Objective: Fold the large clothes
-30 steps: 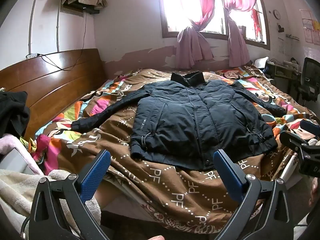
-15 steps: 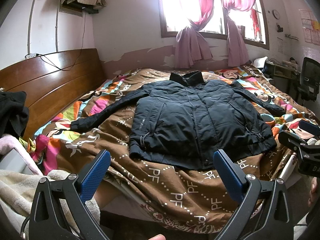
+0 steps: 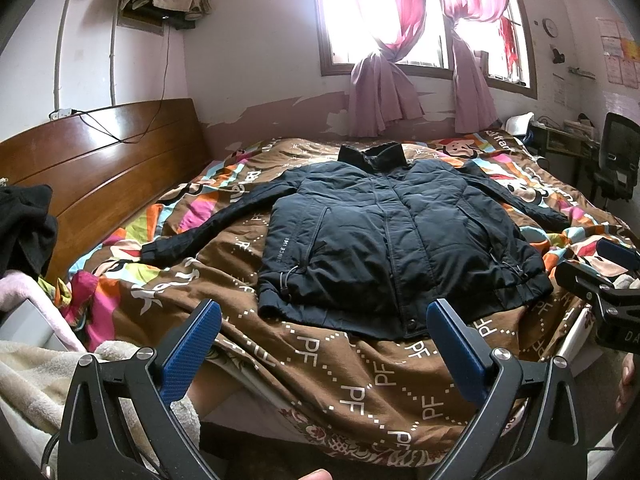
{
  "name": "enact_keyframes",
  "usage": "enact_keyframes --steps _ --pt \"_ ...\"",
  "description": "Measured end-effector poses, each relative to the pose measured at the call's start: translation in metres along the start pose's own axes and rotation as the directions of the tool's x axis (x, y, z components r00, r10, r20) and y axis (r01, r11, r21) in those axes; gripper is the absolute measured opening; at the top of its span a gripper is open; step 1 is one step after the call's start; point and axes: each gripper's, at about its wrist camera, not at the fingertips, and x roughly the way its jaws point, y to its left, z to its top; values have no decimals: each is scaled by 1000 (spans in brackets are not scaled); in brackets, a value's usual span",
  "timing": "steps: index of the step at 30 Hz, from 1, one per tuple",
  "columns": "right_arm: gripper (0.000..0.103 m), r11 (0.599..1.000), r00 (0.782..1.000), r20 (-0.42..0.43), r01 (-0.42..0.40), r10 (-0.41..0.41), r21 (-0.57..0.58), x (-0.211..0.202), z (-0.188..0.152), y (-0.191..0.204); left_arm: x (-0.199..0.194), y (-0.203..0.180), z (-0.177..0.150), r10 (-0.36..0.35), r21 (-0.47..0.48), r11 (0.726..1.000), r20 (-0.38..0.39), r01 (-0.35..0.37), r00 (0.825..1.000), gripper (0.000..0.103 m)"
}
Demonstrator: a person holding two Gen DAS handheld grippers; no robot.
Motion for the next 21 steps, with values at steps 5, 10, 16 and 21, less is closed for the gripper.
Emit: enact_keyframes --steps 5,10,16,21 --pt "103 1000 1000 0 0 0 1 0 0 0 1 0 0 1 -4 1000 -2 -1 1000 101" --pt "103 1000 1000 0 0 0 2 0 0 0 0 0 0 0 -2 1000 -1 0 1000 101" --pt "103 1000 1000 -1 -1 1 2 0 0 0 1 0 0 -1 -1 1000 -2 1 1000 101" --pt "103 1000 1000 -1 -1 1 2 0 0 -1 0 0 0 1 -1 1000 -1 -1 1000 101"
